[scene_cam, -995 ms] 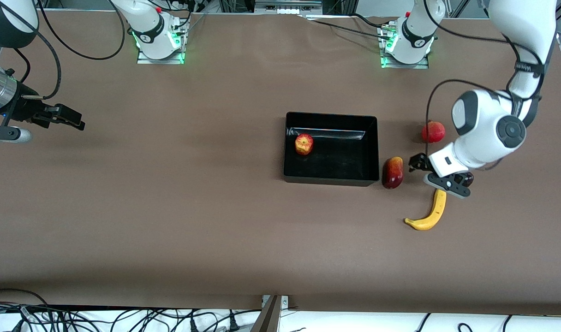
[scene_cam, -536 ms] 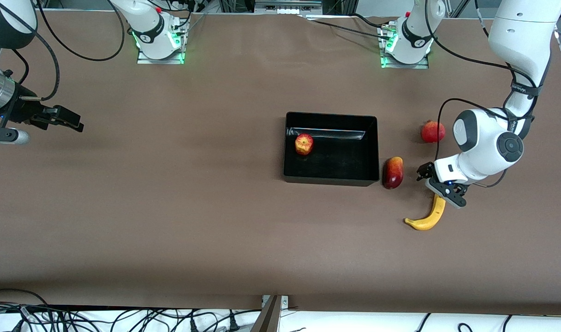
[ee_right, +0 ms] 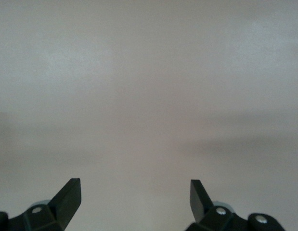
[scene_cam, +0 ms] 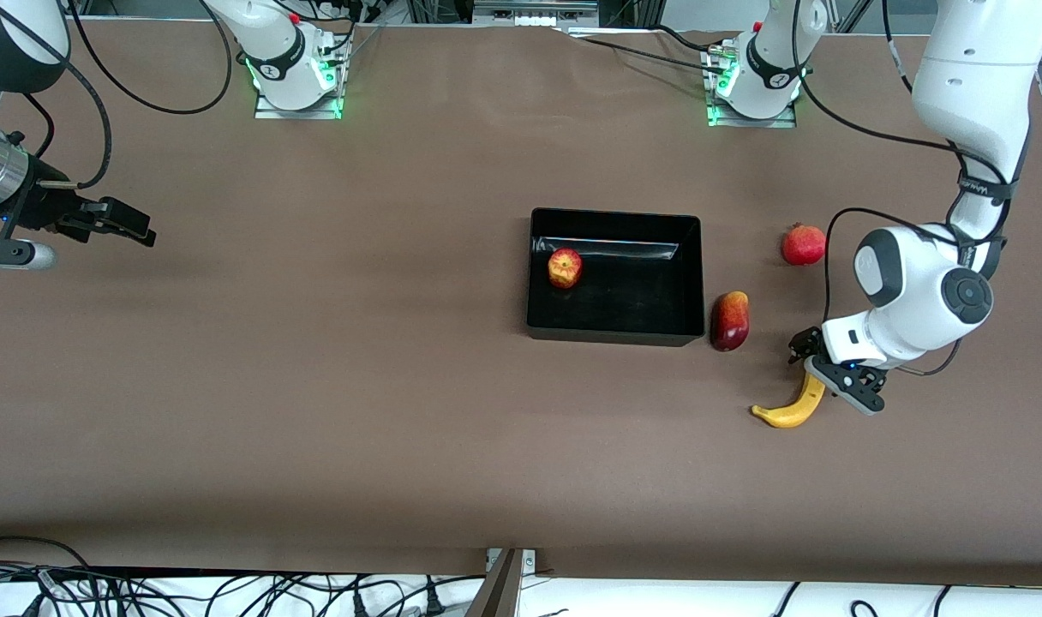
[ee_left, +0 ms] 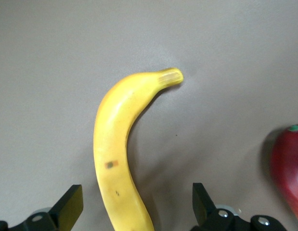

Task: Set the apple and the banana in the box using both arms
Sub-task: 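Lower the left gripper and grasp the banana's middle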

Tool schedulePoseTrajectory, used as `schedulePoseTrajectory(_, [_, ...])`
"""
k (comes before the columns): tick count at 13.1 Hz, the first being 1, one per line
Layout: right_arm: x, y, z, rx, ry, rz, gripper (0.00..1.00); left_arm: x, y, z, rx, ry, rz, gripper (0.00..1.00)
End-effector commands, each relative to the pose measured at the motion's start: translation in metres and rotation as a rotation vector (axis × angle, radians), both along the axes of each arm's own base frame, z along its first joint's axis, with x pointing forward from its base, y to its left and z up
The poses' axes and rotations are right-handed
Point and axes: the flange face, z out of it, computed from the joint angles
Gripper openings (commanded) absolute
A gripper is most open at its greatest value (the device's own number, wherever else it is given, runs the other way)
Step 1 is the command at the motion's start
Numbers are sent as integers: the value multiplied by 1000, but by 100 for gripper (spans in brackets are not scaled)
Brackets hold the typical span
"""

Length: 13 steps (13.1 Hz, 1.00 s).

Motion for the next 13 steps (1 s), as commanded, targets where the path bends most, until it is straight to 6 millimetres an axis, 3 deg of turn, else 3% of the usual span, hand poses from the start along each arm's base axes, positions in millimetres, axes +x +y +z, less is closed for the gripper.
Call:
schedulePoseTrajectory(1, [3, 2, 5, 14, 4, -3, 100, 12, -3, -10, 7, -1, -20, 100])
schedulePoseTrajectory(5, [3, 2, 4, 14, 7, -3, 100, 20, 3, -19, 22, -5, -11, 100])
schedulePoseTrajectory(8, [3, 3, 4, 14, 7, -1, 100, 21, 0, -22, 26, -4, -16, 68])
schedulePoseTrajectory(9, [3, 4, 4, 14, 7, 0, 100, 21, -1, -22, 27, -4, -19, 53])
schedulePoseTrajectory(11, [3, 3, 4, 14, 6, -1, 100, 21, -5, -22, 31, -3, -27, 0])
schedulePoseTrajectory(13, [3, 3, 4, 14, 6, -1, 100, 21, -6, -22, 29, -2, -13, 0])
